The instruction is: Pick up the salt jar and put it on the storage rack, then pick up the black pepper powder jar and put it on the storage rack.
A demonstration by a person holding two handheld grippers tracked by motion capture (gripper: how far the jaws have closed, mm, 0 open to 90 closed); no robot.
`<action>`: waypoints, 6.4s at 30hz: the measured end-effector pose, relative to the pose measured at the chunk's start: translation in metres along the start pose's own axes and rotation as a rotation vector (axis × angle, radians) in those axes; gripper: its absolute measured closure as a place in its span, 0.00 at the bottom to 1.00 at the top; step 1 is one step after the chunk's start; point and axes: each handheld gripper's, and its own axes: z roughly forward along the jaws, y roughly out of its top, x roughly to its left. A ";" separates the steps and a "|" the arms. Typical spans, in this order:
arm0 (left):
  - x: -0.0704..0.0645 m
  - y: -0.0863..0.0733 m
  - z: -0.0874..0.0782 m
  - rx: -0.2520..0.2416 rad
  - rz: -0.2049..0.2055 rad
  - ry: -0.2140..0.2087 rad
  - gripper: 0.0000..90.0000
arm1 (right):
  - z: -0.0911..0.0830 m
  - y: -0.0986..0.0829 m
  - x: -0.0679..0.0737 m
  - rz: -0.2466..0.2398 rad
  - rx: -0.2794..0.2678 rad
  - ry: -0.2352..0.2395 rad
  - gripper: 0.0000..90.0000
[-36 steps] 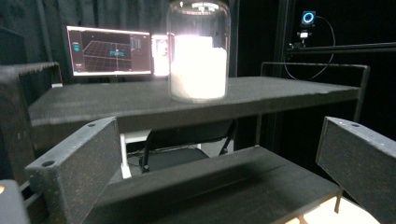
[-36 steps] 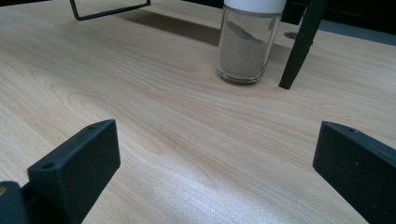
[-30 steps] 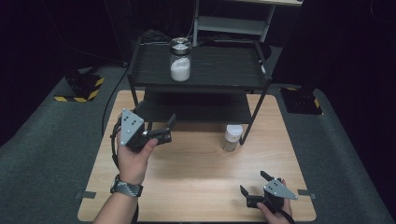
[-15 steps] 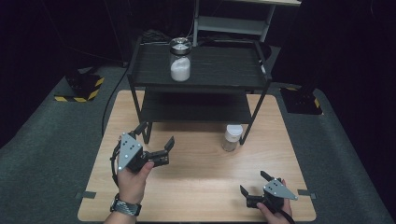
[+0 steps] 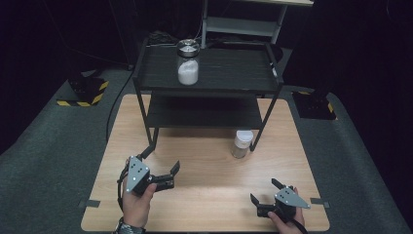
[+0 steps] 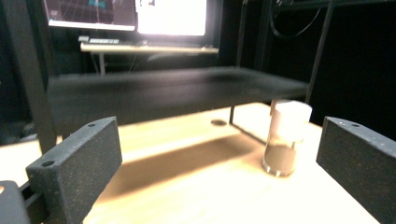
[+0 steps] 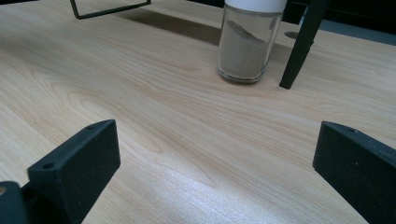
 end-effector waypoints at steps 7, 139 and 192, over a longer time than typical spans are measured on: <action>0.002 -0.020 -0.003 0.077 0.004 -0.004 0.00 | 0.000 0.000 0.000 0.001 -0.001 0.001 0.00; 0.021 -0.043 -0.003 0.339 0.056 -0.125 0.00 | 0.087 0.074 -0.017 0.080 -0.059 -0.074 0.00; 0.028 -0.044 -0.005 0.331 0.028 -0.144 0.00 | 0.145 0.073 -0.013 0.107 -0.051 -0.113 0.34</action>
